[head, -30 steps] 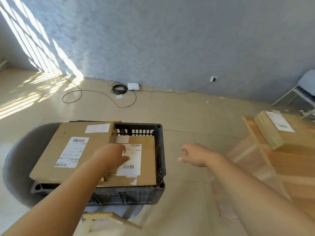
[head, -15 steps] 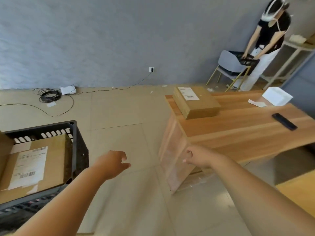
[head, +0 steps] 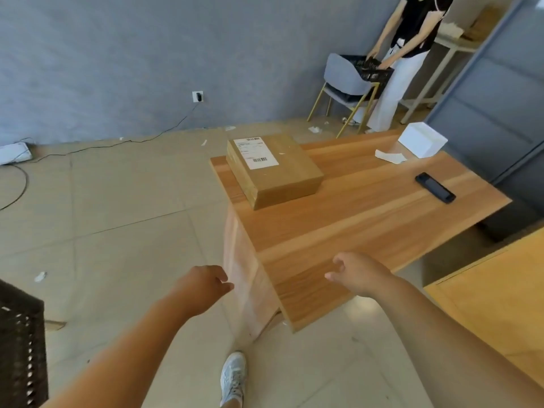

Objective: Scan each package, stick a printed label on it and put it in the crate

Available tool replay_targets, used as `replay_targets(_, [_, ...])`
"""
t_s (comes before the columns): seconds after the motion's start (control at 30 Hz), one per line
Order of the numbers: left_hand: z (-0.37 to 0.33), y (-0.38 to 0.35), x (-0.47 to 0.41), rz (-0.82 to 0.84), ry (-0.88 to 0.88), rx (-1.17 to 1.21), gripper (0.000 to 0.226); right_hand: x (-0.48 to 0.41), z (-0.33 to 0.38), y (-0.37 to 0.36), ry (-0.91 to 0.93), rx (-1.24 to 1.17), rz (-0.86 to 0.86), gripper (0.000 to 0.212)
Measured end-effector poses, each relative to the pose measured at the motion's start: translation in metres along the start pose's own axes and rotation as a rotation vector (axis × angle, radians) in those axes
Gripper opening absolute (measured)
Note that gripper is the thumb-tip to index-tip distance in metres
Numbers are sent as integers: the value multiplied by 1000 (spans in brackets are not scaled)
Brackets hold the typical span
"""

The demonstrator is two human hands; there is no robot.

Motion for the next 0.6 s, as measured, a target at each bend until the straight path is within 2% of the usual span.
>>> replay_targets(0.13, [-23,24,-64,9,7,121,28,-45,-9,38,-18,-51,32,60])
replay_targets(0.27, [-45,53,-121,-72,10,263,28,-87,-14,75,-14,-52,30,61])
replay_targets(0.5, [-83,95,-204,-239,73,398,68,-147,-21,121,4,-14,-14,50])
replay_targets(0.6, [-91,101,-232,-277,85,488,74,-177,-26,138,28,-11,-95,45])
Point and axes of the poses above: each hand's wrist, its own x-axis away from the middle knuckle, its own y-axis out of the back of the hand, z = x × y, the point moved 1 cm from there along -x, towards the middle knuckle, and after that the axes turned 12 degrees about z, right-handed, at the moved point
